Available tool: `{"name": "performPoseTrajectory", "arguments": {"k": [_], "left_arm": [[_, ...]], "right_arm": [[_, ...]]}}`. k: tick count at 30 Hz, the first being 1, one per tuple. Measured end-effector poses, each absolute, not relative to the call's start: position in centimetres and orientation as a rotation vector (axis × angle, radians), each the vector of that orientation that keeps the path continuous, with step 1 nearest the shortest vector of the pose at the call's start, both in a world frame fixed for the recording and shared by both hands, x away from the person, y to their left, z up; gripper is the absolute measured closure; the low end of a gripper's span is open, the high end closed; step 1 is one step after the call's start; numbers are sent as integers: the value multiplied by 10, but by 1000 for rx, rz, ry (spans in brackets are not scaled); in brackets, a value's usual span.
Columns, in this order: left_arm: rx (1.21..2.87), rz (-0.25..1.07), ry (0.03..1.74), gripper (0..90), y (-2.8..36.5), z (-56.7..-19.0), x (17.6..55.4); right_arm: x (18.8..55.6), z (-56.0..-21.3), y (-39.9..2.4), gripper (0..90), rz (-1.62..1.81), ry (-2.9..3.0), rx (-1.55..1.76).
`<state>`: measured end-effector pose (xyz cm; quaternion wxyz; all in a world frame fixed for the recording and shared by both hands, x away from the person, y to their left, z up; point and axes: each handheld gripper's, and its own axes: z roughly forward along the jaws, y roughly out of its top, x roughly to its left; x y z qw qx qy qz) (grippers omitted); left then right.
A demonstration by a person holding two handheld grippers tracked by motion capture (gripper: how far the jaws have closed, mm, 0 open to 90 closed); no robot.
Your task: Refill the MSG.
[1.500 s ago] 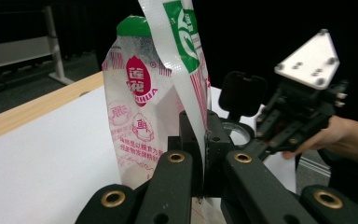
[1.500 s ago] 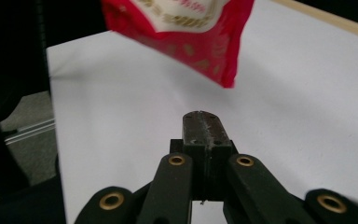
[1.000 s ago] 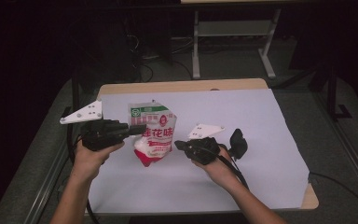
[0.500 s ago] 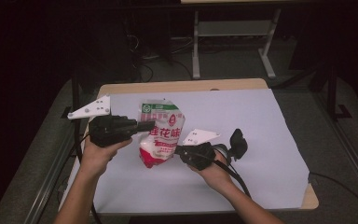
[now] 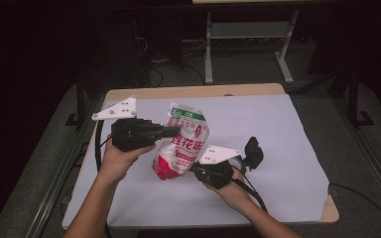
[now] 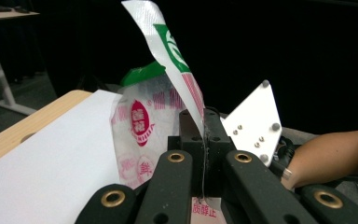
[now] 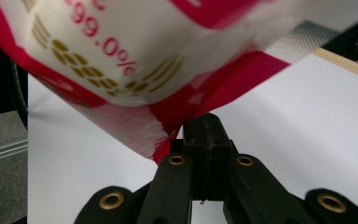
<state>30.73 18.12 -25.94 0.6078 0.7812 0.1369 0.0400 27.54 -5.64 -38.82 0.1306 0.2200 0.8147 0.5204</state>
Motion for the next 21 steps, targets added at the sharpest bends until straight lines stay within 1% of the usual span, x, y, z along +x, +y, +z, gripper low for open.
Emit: {"name": "performPoseTrajectory", "arguments": {"k": [12, 21], "left_arm": [[1844, 57, 296, 900, 160, -263, 320], [1878, 14, 278, 900, 146, -266, 324]], "right_arm": [[265, -396, -65, 900, 1506, 2325, 668], [257, -402, -60, 900, 1495, 2325, 655]]}}
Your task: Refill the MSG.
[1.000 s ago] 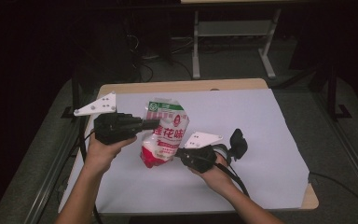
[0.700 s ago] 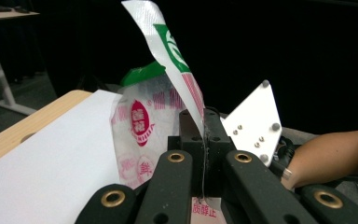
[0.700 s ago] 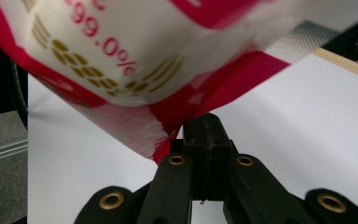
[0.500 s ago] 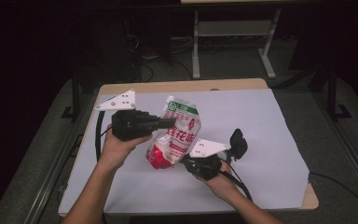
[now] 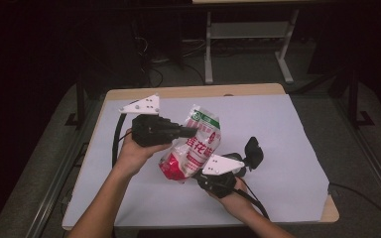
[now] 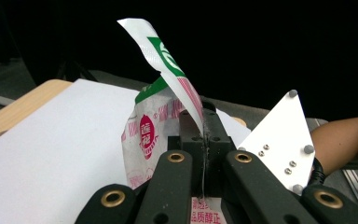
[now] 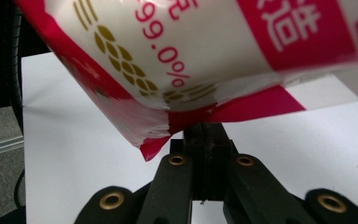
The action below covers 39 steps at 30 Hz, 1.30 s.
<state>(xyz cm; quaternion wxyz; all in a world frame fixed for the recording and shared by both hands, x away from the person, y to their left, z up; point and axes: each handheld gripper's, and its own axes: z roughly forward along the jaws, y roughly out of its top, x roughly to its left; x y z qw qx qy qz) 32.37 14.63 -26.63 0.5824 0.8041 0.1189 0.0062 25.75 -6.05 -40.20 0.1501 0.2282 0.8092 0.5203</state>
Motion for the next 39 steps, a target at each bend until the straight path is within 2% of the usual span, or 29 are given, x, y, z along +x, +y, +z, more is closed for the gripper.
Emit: {"name": "performPoseTrajectory", "arguments": {"k": [16, 39], "left_arm": [[1917, -31, 228, 900, 118, -266, 330], [1897, -138, 238, 900, 94, -287, 345]], "right_arm": [[255, -406, -67, 900, 1541, 2262, 691], [253, -411, -70, 900, 1554, 2213, 777]]}}
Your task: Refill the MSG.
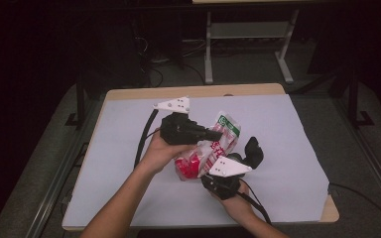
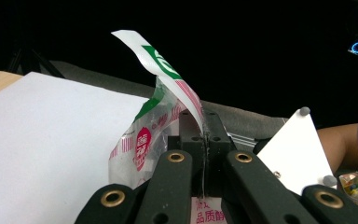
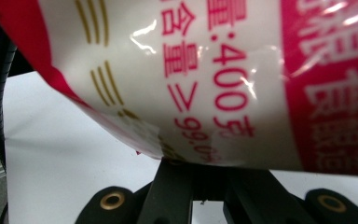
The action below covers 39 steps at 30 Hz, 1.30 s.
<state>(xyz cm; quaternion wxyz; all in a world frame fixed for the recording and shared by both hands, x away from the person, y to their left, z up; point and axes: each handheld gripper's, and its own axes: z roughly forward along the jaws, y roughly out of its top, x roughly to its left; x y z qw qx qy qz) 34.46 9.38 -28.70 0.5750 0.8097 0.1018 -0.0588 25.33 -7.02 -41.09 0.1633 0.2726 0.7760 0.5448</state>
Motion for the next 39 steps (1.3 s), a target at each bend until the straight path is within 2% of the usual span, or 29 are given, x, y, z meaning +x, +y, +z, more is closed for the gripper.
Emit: {"name": "performPoseTrajectory", "arguments": {"k": [15, 39], "left_arm": [[1927, -234, 228, 900, 83, -286, 355], [1923, -308, 193, 900, 72, -291, 363]], "right_arm": [[247, -407, -68, 900, 1519, 2171, 754], [242, -407, -73, 900, 1480, 2163, 781]]}}
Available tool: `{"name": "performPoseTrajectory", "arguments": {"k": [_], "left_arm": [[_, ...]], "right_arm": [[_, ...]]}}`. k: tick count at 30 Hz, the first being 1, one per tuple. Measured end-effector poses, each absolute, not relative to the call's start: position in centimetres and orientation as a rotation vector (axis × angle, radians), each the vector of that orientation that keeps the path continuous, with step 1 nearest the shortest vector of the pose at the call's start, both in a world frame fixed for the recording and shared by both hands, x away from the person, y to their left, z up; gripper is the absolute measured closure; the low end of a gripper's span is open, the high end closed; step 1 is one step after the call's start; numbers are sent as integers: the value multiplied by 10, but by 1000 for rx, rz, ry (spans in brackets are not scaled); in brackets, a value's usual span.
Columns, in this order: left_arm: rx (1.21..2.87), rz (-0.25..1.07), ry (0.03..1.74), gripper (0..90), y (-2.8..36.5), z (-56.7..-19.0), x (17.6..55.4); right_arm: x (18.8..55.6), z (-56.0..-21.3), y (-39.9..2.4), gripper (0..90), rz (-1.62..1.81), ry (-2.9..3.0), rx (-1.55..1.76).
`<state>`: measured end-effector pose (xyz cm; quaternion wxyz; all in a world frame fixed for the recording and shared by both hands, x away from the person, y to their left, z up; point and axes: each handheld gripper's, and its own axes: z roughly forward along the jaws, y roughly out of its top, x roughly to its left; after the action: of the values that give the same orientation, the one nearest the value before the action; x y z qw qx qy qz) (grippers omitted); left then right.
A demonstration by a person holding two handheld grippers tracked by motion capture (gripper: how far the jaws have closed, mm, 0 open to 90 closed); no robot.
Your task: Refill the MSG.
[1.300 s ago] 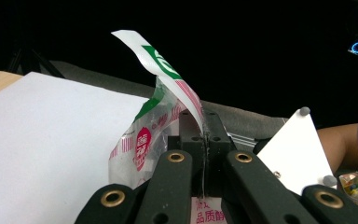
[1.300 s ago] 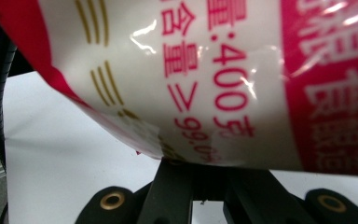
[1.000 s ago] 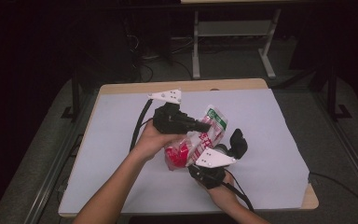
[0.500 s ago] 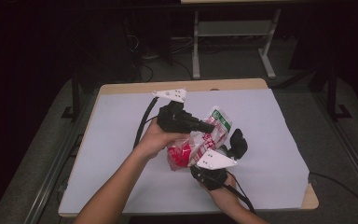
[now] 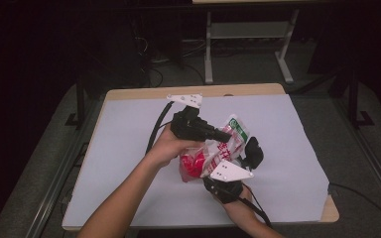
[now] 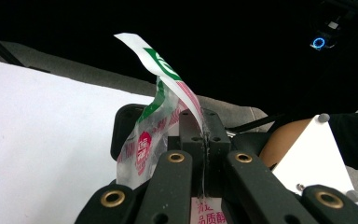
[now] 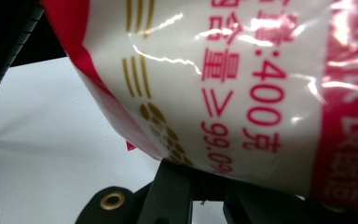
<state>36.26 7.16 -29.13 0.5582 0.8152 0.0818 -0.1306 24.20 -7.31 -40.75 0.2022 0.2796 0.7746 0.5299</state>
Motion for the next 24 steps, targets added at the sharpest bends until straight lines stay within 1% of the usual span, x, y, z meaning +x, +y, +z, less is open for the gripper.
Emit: {"name": "performPoseTrajectory", "arguments": {"k": [24], "left_arm": [[1941, -323, 178, 900, 66, -290, 366]], "right_arm": [[241, -407, -74, 900, 1486, 2155, 783]]}}
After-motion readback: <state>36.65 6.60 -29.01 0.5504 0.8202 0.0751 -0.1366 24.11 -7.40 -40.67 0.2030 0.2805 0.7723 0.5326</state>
